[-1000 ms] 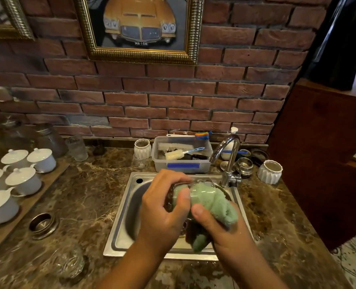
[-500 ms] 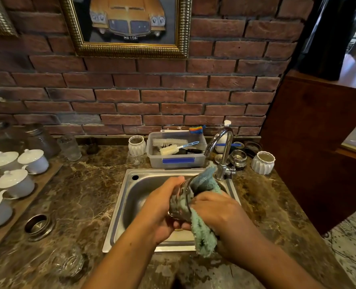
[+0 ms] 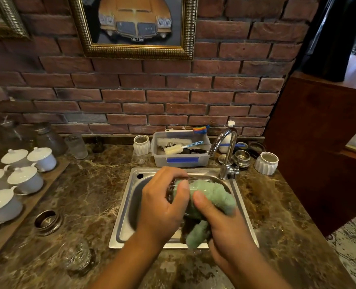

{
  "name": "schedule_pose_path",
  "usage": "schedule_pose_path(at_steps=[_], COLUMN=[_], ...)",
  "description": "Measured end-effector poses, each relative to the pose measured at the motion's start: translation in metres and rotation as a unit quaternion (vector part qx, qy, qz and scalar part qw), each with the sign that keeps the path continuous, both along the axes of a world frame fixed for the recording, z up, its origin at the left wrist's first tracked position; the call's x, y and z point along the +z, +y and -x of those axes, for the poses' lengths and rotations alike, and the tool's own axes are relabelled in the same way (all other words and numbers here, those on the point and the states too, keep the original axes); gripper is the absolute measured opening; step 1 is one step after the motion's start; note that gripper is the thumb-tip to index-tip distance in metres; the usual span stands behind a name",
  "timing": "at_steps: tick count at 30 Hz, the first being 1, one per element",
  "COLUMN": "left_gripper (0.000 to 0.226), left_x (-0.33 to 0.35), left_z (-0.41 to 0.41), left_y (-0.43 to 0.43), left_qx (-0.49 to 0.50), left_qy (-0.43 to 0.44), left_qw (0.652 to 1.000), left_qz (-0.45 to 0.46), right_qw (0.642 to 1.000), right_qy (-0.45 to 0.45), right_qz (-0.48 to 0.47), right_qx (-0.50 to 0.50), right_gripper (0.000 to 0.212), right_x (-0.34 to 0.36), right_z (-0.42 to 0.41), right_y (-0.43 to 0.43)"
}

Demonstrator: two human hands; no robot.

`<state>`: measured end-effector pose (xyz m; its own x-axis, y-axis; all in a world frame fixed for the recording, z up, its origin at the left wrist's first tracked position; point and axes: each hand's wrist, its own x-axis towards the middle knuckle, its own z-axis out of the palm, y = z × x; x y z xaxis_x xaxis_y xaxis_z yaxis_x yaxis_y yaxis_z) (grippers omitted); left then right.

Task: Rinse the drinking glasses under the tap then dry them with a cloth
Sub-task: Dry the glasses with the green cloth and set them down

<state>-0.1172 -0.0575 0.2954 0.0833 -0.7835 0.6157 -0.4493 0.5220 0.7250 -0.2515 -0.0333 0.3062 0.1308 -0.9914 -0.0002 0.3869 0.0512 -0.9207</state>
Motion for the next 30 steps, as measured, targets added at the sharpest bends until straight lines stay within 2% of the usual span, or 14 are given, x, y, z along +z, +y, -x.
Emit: schedule_pose_path(at_steps=[3, 4, 6, 8, 10, 11, 13, 16, 19, 21, 23, 25, 28, 30], left_gripper=[0.028, 0.028, 0.021, 0.023, 0.032, 0.029, 0.022, 0.025, 0.026, 0.024, 0.025, 0.028, 0.028, 0.027], left_x=[0.013, 0.019, 0.033, 0.043, 0.046, 0.045, 0.043, 0.042, 0.036, 0.029, 0.023, 0.018, 0.013, 0.013], left_z=[0.014, 0.016, 0.013, 0.004, -0.002, -0.002, 0.005, 0.018, 0.025, 0.022, 0.015, 0.009, 0.010, 0.018], left_y=[0.015, 0.016, 0.015, 0.015, 0.018, 0.020, 0.022, 0.024, 0.032, 0.038, 0.041, 0.042, 0.043, 0.047], left_qx=[-0.074, -0.090, -0.113, -0.151, -0.162, -0.153, -0.117, -0.064, -0.017, 0.026, 0.026, 0.000, 0.003, -0.002], left_qy=[0.227, 0.288, 0.401, 0.435, 0.424, 0.422, 0.433, 0.444, 0.278, 0.121, -0.017, -0.087, -0.057, 0.033], left_qw=[0.957, 0.927, 0.837, 0.768, 0.751, 0.752, 0.764, 0.812, 0.942, 0.991, 0.997, 0.989, 0.997, 0.998], left_qz=[-0.164, -0.224, -0.355, -0.445, -0.480, -0.483, -0.464, -0.373, -0.190, -0.046, 0.071, 0.120, 0.055, -0.052], right_qw=[0.950, 0.920, 0.855, 0.768, 0.675, 0.664, 0.696, 0.799, 0.913, 0.980, 0.998, 0.985, 0.990, 1.000], right_qy=[0.235, 0.298, 0.401, 0.482, 0.553, 0.564, 0.543, 0.453, 0.307, 0.137, -0.066, -0.158, -0.124, 0.014], right_qz=[0.205, 0.253, 0.328, 0.422, 0.488, 0.491, 0.470, 0.395, 0.267, 0.141, 0.005, -0.069, -0.068, 0.014], right_qx=[-0.028, -0.024, -0.025, -0.019, -0.016, -0.018, -0.025, -0.031, -0.044, -0.014, 0.015, 0.032, 0.014, -0.013], right_gripper=[0.007, 0.004, 0.025, 0.019, 0.007, 0.008, 0.012, 0.025, 0.022, 0.036, 0.060, 0.071, 0.042, 0.026], right_x=[0.007, 0.008, 0.007, 0.005, 0.003, 0.003, 0.000, -0.001, 0.008, 0.010, 0.006, 0.009, 0.011, 0.012], right_z=[0.006, 0.008, 0.015, 0.021, 0.023, 0.023, 0.021, 0.016, 0.013, 0.011, 0.012, 0.011, 0.014, 0.016], right_y=[0.005, 0.004, 0.003, 0.004, 0.009, 0.011, 0.013, 0.016, 0.029, 0.034, 0.038, 0.040, 0.040, 0.040])
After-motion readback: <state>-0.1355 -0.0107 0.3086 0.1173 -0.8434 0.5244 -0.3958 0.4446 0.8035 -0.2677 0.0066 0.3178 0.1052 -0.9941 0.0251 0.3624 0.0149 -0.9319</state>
